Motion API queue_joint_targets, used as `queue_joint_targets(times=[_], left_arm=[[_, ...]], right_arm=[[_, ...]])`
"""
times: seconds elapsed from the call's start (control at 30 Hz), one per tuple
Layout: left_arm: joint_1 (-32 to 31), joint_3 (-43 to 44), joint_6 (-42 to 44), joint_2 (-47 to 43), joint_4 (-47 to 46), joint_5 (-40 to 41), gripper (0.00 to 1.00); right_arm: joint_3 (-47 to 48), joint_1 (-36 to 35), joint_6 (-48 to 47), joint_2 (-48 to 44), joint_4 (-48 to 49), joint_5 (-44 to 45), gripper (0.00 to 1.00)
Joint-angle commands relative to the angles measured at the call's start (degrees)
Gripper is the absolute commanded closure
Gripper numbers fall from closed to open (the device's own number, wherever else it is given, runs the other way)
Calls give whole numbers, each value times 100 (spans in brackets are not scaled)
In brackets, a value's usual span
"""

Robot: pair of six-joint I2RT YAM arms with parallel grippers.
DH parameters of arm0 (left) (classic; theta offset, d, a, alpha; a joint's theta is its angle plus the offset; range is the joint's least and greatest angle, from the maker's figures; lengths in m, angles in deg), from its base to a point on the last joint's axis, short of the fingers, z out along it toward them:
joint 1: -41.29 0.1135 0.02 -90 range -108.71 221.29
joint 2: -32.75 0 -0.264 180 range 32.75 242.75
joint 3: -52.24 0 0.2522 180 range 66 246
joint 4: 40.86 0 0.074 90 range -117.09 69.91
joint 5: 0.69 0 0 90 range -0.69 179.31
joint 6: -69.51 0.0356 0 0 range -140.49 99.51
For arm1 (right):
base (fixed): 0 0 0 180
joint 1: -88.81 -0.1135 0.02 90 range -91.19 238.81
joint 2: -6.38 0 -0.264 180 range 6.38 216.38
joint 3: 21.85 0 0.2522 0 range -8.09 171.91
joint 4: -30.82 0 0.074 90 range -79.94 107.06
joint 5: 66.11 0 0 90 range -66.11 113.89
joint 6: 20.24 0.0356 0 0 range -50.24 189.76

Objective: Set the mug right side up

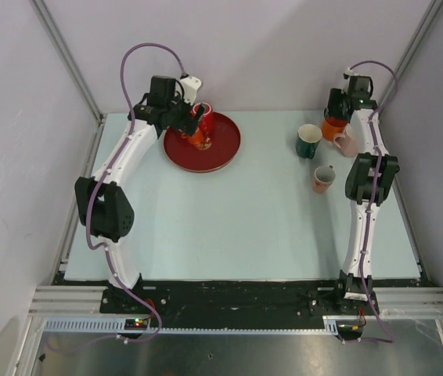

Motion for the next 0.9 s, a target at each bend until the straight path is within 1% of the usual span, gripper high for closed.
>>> queue_joint_targets(times=[0.0,0.1,0.23,0.3,0.4,0.5,0.57,0.6,0.7,0.87], left_arm=[[21,160,132,76,-127,-38,0],[25,112,299,197,-126,-83,0],[90,285,609,679,-13,-207,0],[171,722,664,1095,151,-169,0],[292,1563,371,1890,359,-13,1],[310,2115,429,2466,393,-286,5],[284,2423,852,2748,402,-483,10],[273,2527,1239,2836,405,-589,10],[262,2552,2473,2950,397,-913,10],[250,2537,3735,3105,397,-1009,9]], right_arm=[[134,36,-241,-626,68,-196,34],[176,10,-223,-813,68,-351,32],[54,-55,-213,-1263,37,-625,26],[-138,-103,-216,-1591,-37,-685,22],[-703,-205,-227,-2226,-113,-632,15],[-1394,-342,-254,-2819,-104,-586,11],[-1864,-430,-297,-3213,-57,-556,8],[-2101,-475,-324,-3412,-57,-511,7],[-2642,-578,-395,-3882,-133,-378,6],[-3337,-919,-568,-4451,-298,-43,5]])
